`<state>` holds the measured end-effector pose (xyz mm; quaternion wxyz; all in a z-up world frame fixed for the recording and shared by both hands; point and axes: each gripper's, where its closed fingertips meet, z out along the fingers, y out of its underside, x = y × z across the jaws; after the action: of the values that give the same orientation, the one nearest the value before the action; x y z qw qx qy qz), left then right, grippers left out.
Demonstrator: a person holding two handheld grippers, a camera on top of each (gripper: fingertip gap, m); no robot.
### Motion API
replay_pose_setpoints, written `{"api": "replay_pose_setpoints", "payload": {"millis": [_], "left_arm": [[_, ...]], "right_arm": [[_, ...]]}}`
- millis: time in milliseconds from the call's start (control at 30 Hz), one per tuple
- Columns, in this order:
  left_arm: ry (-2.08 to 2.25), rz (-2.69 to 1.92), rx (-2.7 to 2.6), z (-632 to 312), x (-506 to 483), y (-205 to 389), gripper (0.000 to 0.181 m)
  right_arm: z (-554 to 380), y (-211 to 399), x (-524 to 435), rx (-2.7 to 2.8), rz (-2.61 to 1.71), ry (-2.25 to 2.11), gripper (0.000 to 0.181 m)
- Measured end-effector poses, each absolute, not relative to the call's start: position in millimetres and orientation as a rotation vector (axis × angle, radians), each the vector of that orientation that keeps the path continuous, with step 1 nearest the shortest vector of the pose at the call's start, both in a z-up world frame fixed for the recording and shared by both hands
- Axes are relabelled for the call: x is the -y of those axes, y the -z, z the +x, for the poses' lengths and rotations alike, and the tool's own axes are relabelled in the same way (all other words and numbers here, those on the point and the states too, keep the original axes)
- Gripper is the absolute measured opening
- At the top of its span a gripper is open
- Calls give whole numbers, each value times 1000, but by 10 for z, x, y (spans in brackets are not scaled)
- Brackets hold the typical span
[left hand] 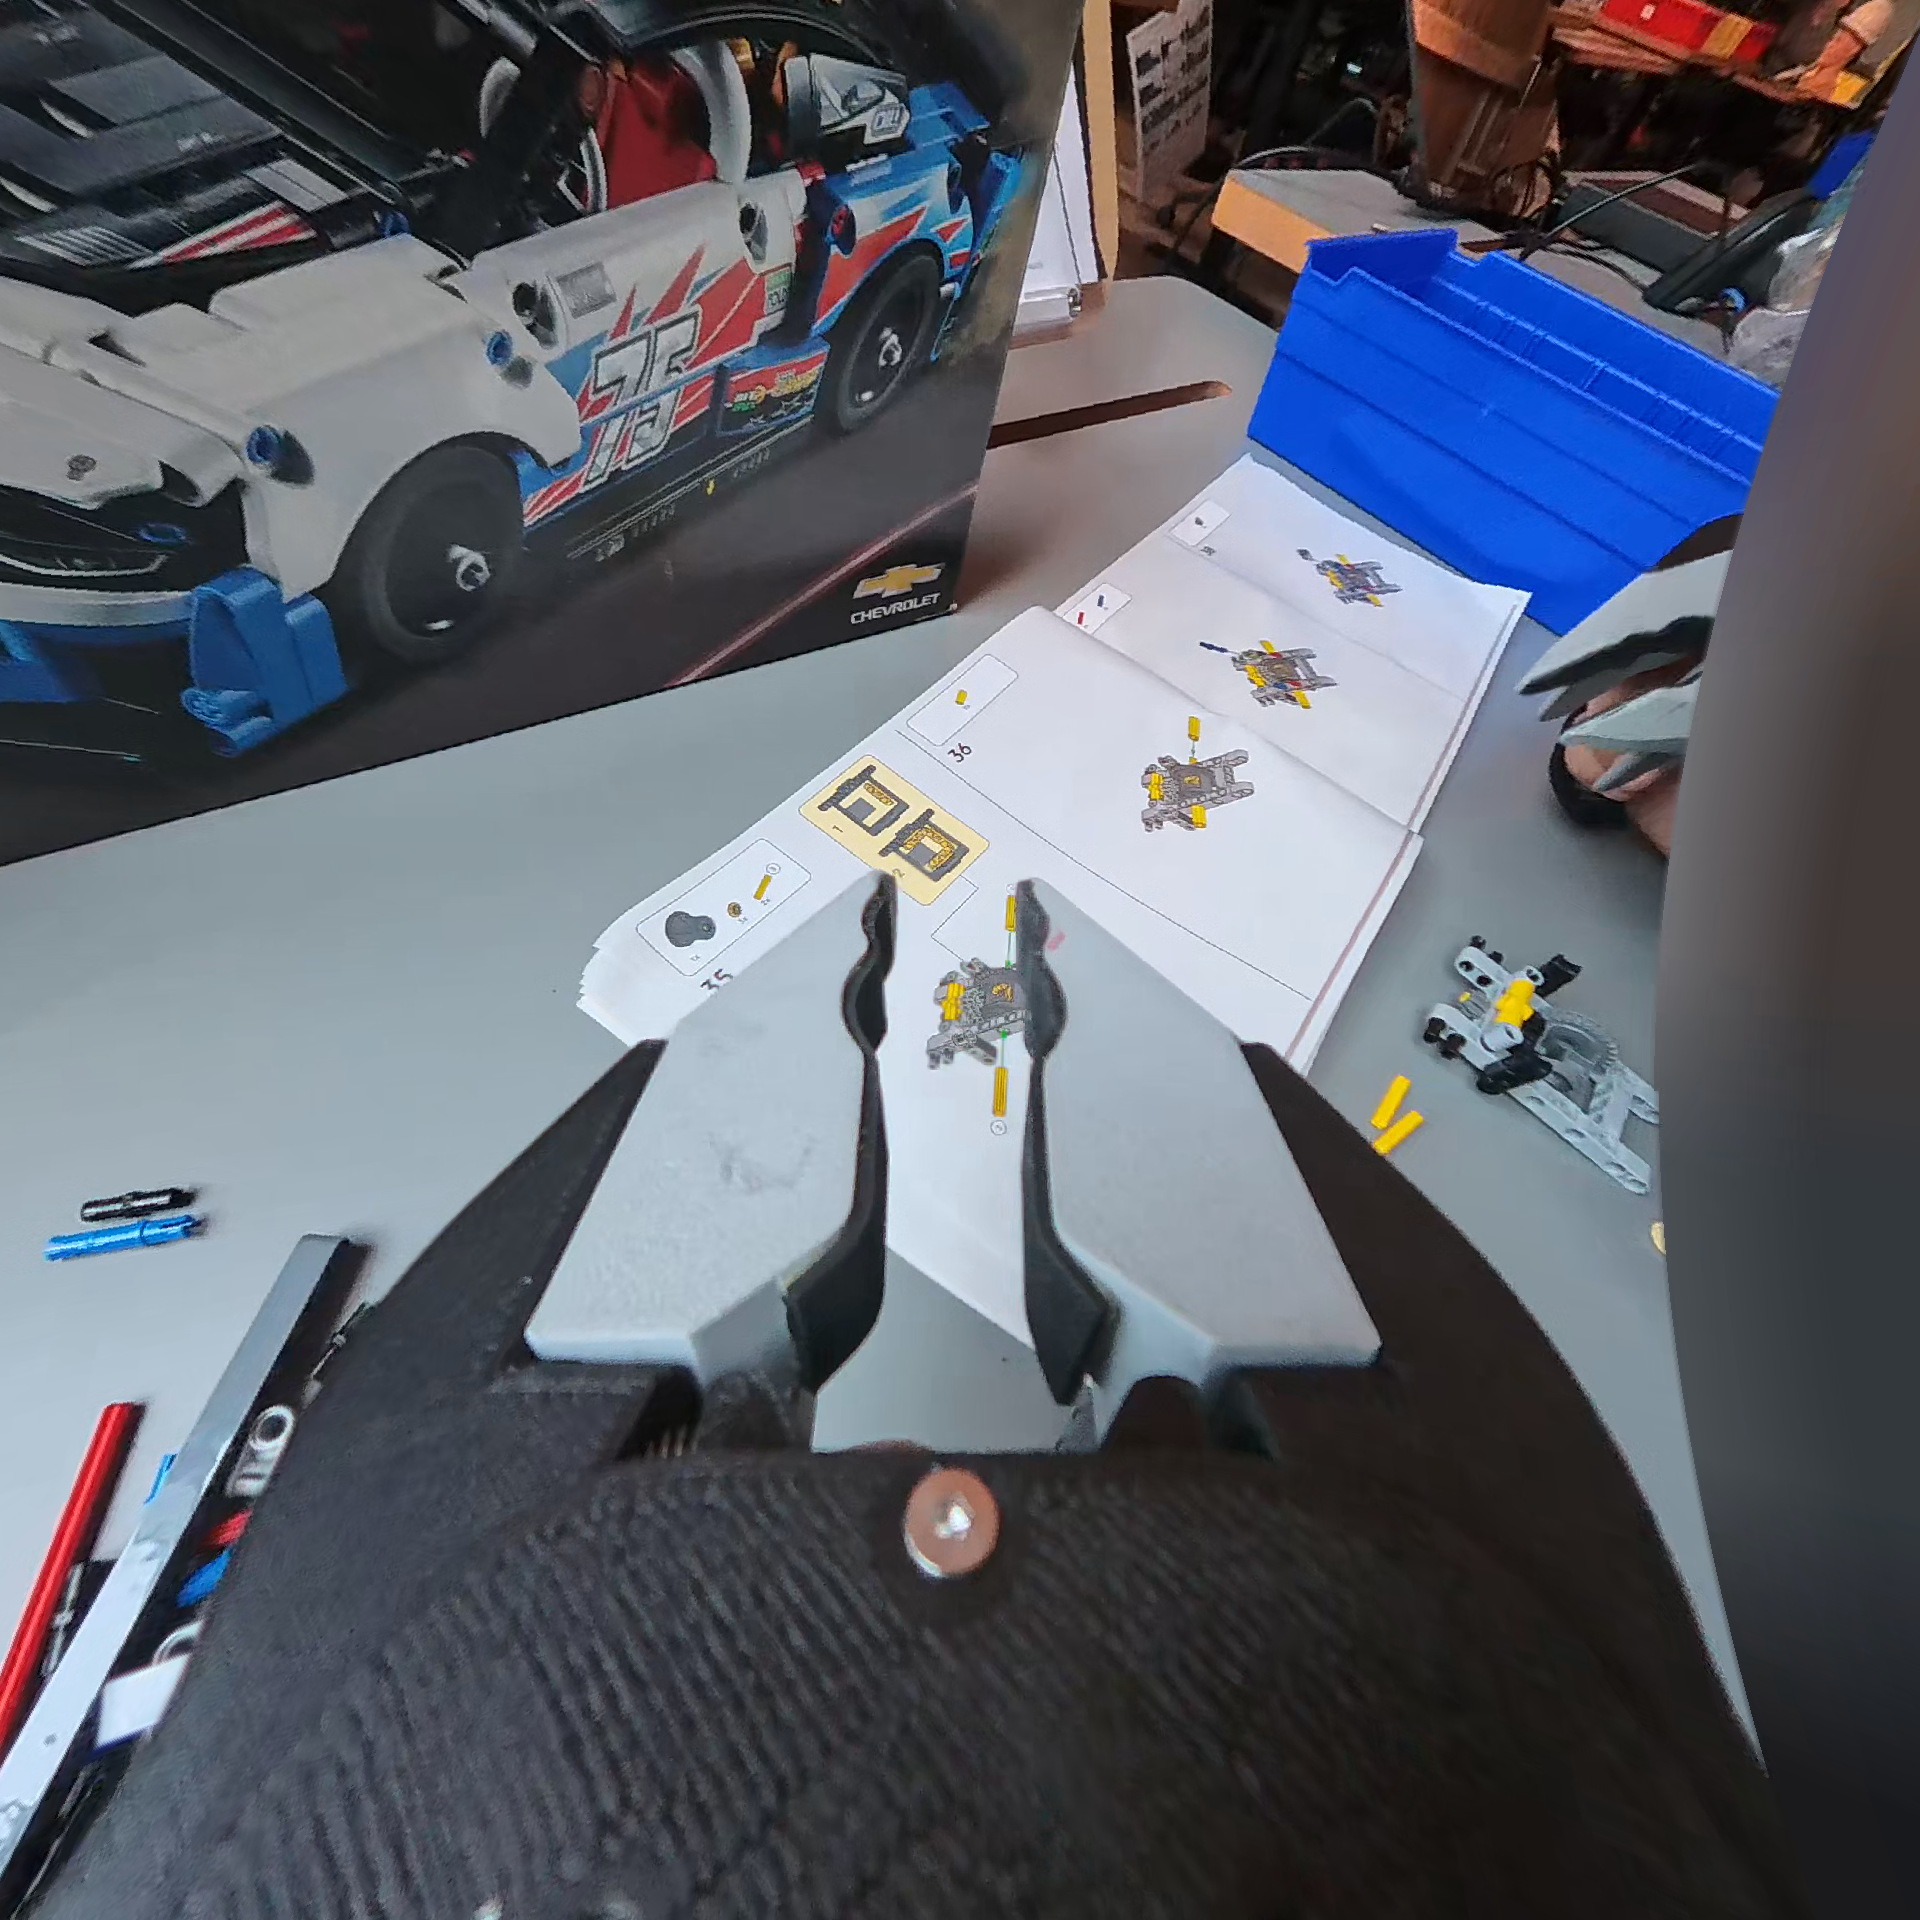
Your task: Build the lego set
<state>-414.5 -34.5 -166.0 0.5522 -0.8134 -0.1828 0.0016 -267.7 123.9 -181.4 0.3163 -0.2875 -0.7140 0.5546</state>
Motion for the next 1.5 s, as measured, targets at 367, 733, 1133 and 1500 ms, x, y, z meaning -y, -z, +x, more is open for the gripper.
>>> {"api": "replay_pose_setpoints", "payload": {"millis": [367,733,1133,1500], "left_arm": [[36,-1939,449,-4149,296,1779,20],[44,-1936,448,-4141,289,1780,20],[42,-1935,448,-4142,288,1779,20],[43,-1937,448,-4141,287,1785,20]], "right_arm": [[-2615,1808,-1147,1901,-712,-1468,15],[-2581,1794,-1107,1905,-665,-1437,14],[-2544,1805,-1047,1929,-629,-1420,15],[-2536,1809,-1041,1932,-624,-1417,15]]}}
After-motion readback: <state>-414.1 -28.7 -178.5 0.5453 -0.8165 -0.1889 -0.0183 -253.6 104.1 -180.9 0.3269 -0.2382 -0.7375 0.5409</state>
